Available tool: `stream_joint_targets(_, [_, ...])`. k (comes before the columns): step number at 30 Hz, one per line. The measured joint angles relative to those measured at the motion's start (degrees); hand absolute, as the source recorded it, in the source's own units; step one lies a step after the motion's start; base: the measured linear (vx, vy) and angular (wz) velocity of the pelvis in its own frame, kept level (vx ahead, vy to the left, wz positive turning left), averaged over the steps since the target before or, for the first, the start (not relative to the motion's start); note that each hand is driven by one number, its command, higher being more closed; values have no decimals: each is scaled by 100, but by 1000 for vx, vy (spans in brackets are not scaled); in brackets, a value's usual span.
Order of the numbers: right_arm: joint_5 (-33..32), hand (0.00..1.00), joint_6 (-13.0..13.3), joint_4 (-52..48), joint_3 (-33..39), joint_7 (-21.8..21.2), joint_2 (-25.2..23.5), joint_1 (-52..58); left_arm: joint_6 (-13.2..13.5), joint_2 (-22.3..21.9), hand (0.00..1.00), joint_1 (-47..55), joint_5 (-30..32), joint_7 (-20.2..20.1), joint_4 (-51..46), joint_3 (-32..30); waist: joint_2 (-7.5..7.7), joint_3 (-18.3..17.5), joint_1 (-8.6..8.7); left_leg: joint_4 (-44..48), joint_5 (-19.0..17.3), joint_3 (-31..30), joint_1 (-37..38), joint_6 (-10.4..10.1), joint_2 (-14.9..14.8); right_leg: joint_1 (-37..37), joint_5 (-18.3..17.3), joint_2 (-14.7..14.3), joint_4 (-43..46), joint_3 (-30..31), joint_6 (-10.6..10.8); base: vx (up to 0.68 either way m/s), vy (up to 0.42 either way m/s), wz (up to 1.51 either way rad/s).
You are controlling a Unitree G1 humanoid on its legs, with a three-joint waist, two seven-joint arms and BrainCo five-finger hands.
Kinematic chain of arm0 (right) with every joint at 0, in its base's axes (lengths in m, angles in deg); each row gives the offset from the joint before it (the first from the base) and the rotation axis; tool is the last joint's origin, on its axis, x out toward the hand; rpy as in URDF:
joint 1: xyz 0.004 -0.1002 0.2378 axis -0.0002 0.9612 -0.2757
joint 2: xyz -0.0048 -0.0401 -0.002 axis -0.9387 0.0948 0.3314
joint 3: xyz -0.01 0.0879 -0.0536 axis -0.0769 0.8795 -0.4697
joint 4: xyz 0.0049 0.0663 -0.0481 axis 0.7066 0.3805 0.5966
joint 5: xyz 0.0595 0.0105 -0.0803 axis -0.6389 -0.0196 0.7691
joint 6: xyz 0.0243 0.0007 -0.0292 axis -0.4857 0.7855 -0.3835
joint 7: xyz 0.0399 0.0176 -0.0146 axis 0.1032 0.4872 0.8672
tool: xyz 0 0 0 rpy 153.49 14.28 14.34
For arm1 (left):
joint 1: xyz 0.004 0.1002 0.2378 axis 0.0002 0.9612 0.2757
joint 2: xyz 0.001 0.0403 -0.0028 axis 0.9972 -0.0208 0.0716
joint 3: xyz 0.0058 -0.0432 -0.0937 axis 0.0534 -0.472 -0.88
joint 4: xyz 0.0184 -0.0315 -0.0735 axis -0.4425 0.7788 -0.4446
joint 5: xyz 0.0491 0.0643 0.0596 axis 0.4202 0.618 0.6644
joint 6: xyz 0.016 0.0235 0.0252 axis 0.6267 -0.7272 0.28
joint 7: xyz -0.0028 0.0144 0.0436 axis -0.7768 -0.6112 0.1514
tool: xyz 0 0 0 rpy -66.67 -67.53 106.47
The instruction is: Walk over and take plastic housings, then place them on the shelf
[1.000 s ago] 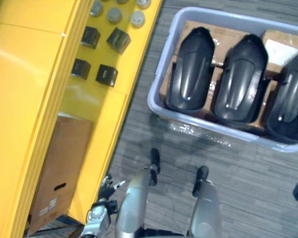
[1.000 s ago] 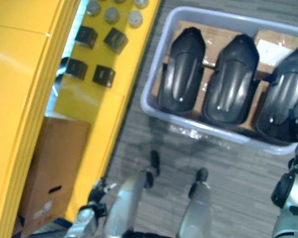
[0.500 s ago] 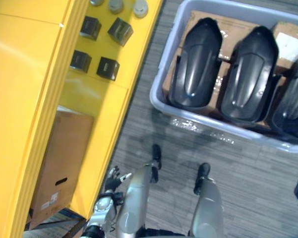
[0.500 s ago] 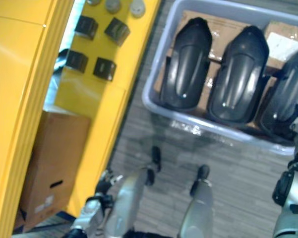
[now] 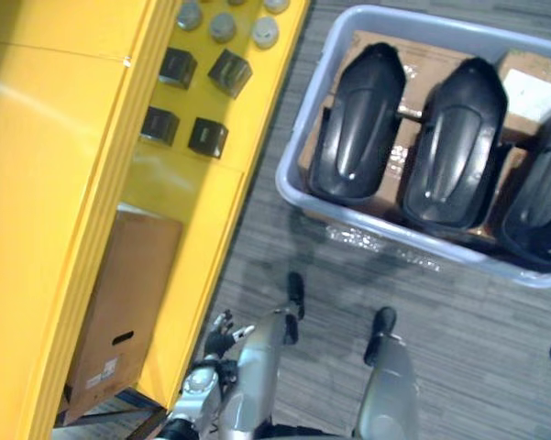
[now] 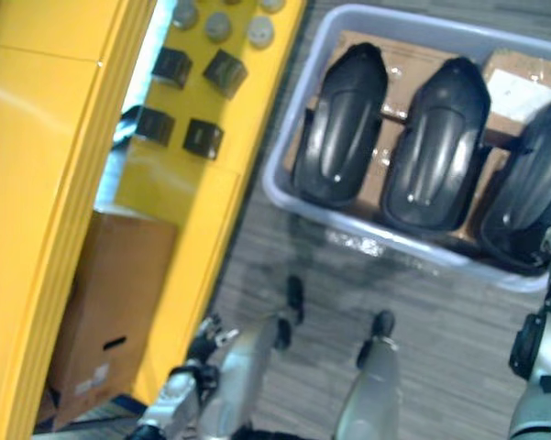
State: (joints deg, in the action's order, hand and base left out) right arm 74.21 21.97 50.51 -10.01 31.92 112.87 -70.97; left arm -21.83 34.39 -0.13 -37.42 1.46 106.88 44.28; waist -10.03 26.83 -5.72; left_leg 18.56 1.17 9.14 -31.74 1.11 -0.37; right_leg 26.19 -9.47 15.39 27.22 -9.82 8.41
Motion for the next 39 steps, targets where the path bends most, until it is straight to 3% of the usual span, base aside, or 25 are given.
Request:
stream_joint_targets(4, [415,100,-75,87,-211,209,1,-129,106,20,0,0,-207,48,-425,-4,-1,-1,19,-164,121,-53,90,-24,2,-67,22,-18,-39,-88,-35,-2,-40,7])
stream_joint_targets(9, [759,100,-188,103,-209,469,5,-149,69,141,0,-2,-585,80,-1723,-29,-1,-1,67,-327,215,-66,302,-31,7,-240,40,-31,-87,-120,-54,1,-9,2])
stream_joint_targets(13, [777,100,-194,-84,-212,748,63,-148,-151,355,0,6,-646,73,-2734,-272,3,2,265,-427,246,-67,488,-34,-3,-470,113,-67,-269,-150,-34,8,-1,-1])
stream_joint_targets(19, [774,100,-172,-1001,-202,1219,96,-44,-502,475,0,235,-578,79,-3894,-545,55,33,407,-602,246,-27,820,-34,-48,-877,287,-158,-655,-168,-21,37,5,-6])
stream_joint_targets(23, [1000,100,138,-2403,-52,1538,148,567,-671,860,0,611,-20,193,-5359,-1090,159,80,503,-990,325,-22,1349,-83,-44,-1387,322,-207,-997,-279,-40,53,-14,-2])
stream_joint_targets(27, [1404,100,520,-3613,251,1828,-126,1392,-920,1448,0,302,549,117,-6403,-1773,333,-162,521,-1636,537,-49,1835,-173,-54,-1832,441,-324,-1425,-405,-33,113,-42,2])
stream_joint_targets(31, [1913,100,858,-4696,305,1941,-658,1720,-1416,1619,0,-462,502,-260,-6485,-1820,572,-431,594,-1838,556,17,2202,-170,-78,-2247,606,-403,-1810,-439,70,143,-19,-6])
stream_joint_targets(35, [2427,100,1448,-5217,-52,1937,-1111,1738,-1732,1794,0,-1173,391,-434,-5997,-1511,894,-872,641,-2032,547,169,2575,-176,-120,-2537,688,-447,-1997,-407,96,99,-3,-15])
stream_joint_targets(39, [2951,100,2040,-5483,-640,1936,-1329,1740,-1973,1796,0,-1575,138,-426,-5168,-1129,996,-1196,637,-2178,518,364,2881,-218,-184,-2660,785,-500,-2016,-379,10,29,-2,-28])
